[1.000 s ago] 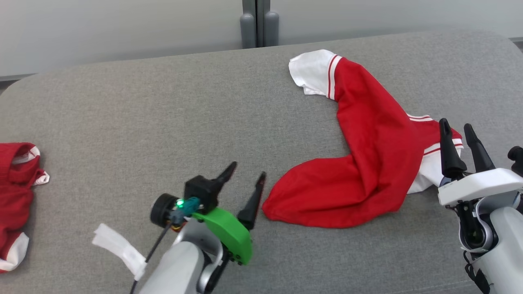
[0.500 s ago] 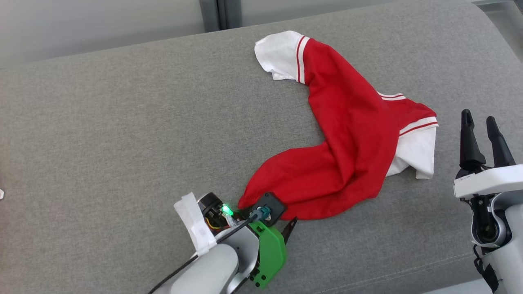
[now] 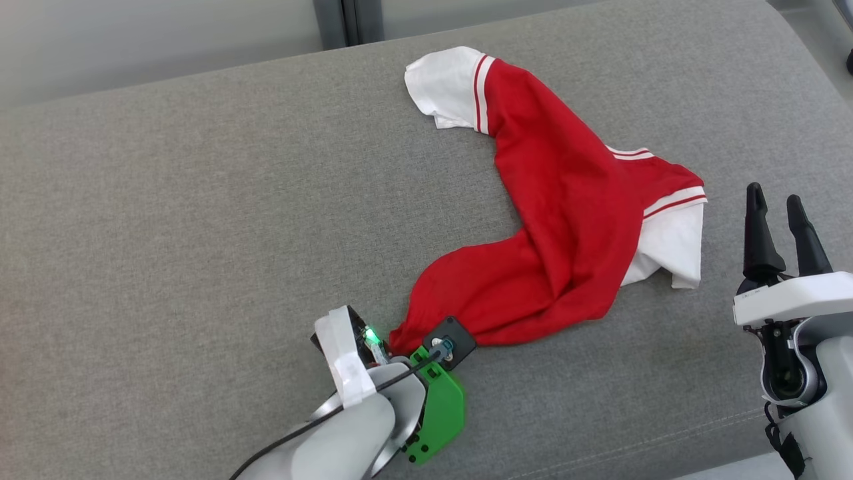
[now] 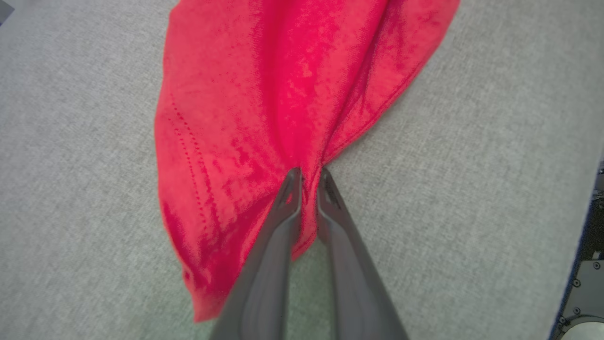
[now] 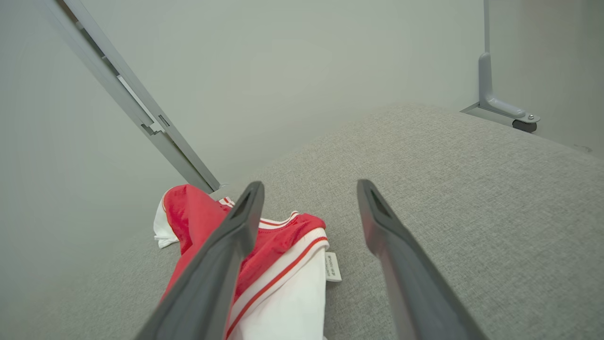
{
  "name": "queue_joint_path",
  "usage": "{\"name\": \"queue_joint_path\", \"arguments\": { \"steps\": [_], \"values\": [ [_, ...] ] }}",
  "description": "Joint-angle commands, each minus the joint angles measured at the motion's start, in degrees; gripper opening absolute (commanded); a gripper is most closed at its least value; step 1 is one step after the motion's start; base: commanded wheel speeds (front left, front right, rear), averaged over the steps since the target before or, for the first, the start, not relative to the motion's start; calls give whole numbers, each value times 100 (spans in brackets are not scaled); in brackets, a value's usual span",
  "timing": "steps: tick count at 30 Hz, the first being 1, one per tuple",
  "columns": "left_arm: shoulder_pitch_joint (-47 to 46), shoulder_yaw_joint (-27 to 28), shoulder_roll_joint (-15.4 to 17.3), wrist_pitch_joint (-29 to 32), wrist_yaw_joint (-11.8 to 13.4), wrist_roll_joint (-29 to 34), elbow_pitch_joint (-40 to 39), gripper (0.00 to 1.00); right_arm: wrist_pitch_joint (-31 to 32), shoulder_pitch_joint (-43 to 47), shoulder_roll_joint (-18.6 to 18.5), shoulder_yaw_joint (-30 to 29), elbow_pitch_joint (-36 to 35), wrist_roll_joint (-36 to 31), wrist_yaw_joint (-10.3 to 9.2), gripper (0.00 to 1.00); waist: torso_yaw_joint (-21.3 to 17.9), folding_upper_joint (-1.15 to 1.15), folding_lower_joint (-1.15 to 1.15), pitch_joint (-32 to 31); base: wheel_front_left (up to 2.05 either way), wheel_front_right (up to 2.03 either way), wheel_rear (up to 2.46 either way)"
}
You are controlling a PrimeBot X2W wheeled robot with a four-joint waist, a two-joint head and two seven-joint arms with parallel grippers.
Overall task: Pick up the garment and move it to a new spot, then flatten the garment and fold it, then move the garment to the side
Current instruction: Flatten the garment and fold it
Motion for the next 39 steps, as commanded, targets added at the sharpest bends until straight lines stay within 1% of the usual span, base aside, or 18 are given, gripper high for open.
{"name": "queue_joint_path", "arguments": {
  "steps": [1,5,8,10,13,15,16,19,22,25,27,31,33,34,35,36,39],
  "values": [
    [30,45,47,-33,-3,-126,30,0,-25,55,-1,-9,16,-17,-4,100,21,-1,0,-40,0,0,0],
    [189,278,-38,-236,-82,-627,-487,0,-25,117,-4,-46,36,-26,-4,100,60,-1,0,-120,0,0,0],
    [293,554,-4,-272,-96,-1032,-1004,0,-25,149,-6,-74,45,-41,-3,100,94,-1,0,-164,0,0,0],
    [421,819,49,-224,-109,-1407,-1386,0,-25,161,-4,-87,55,-60,-3,100,114,-1,0,-190,0,0,0],
    [596,1384,107,-55,-117,-2182,-1972,0,-25,193,8,-101,79,-55,-4,100,136,-1,0,-211,0,0,0],
    [627,1750,269,79,-8,-2518,-2232,0,-25,188,10,-94,93,-56,-4,100,136,-1,0,-207,0,0,0],
    [659,1927,297,138,28,-2736,-2324,0,-25,180,10,-89,95,-52,-4,100,136,-1,0,-200,0,0,0],
    [711,2577,331,524,83,-3658,-2468,0,-22,131,6,-77,101,-31,-4,100,136,-1,0,-147,0,0,0],
    [494,3175,517,973,195,-4396,-2259,0,-16,61,14,-47,107,-14,-4,100,117,-1,0,-83,0,0,0],
    [227,3731,637,1353,395,-5019,-1746,0,-3,-4,30,14,125,8,-4,100,61,-1,0,-4,0,0,0],
    [68,4042,749,1493,534,-5302,-1341,0,6,-26,42,56,140,18,-4,100,8,-1,0,38,0,0,0],
    [-161,4389,979,1631,736,-5538,-482,0,5,-91,48,109,190,71,-4,100,-85,-1,0,86,0,0,0],
    [-245,4472,1105,1573,735,-5519,-99,0,2,-93,69,130,210,64,-4,100,-115,-1,0,91,0,0,0],
    [-283,4496,1143,1539,656,-5516,70,45,0,-90,83,138,222,54,-4,100,-124,-1,0,84,0,0,0],
    [-298,4513,1165,1515,602,-5541,197,97,-2,-87,94,140,234,49,-3,100,-125,-1,0,72,0,0,0],
    [-323,4510,1204,1462,505,-5516,326,100,-3,-79,110,150,258,44,-3,100,-114,-1,0,47,0,0,0],
    [-415,4420,1272,1282,195,-5360,501,100,-6,-33,143,216,307,42,-4,100,-35,-1,0,-57,0,0,0]
  ]
}}
